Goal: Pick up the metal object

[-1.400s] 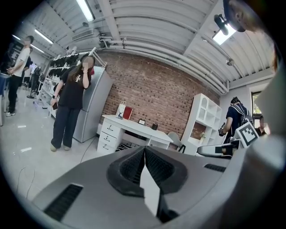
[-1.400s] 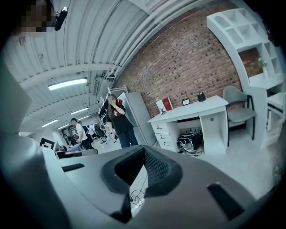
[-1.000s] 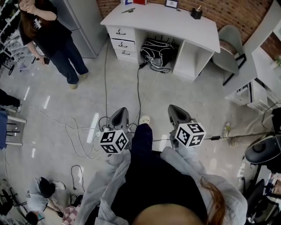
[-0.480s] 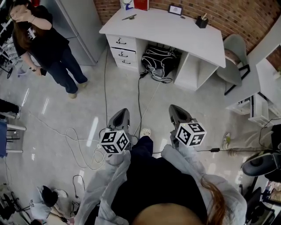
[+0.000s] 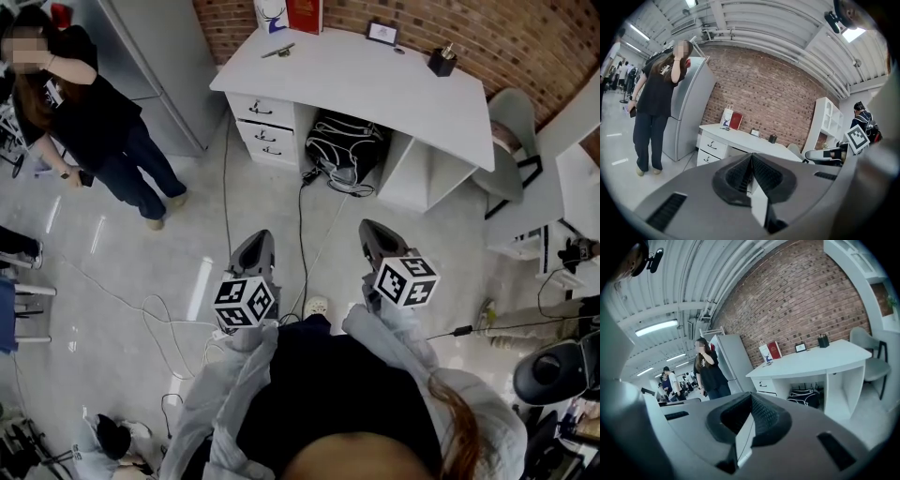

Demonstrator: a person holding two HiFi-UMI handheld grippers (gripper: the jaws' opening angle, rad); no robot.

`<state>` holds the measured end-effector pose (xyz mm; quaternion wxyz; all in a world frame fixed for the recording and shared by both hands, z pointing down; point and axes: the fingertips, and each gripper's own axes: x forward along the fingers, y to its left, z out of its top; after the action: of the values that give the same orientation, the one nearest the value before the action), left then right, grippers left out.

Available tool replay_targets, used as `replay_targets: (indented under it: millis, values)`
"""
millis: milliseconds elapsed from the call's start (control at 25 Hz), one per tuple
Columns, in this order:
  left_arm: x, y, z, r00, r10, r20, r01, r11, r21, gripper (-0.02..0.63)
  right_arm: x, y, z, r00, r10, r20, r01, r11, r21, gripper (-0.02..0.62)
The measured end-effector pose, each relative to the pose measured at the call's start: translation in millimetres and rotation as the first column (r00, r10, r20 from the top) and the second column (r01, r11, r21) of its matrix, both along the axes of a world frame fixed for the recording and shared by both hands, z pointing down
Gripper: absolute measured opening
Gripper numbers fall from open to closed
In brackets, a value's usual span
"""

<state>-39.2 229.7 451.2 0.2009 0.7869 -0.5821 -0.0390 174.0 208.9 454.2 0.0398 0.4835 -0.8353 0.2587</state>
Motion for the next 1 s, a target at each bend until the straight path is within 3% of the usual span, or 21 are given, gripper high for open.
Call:
replay_targets:
  millis: [680,1000]
  values:
    - [-29.8,-45.8,12.9,0.999,-0.037,-0.003,0.037,0.999,-0.016,0.017,-45.7,-65.0,10.0,0.996,-0.067,0.057,0.069,0.997,-0.03,0.006]
    - [-44.0,-116.4,15.8,0.997,-0.083,0.003,0.083,0.996,-0.021,0.017,-63.1,-142.4,17.3,0.992,-0.111,0.066,0.115,0.992,-0.049,0.006]
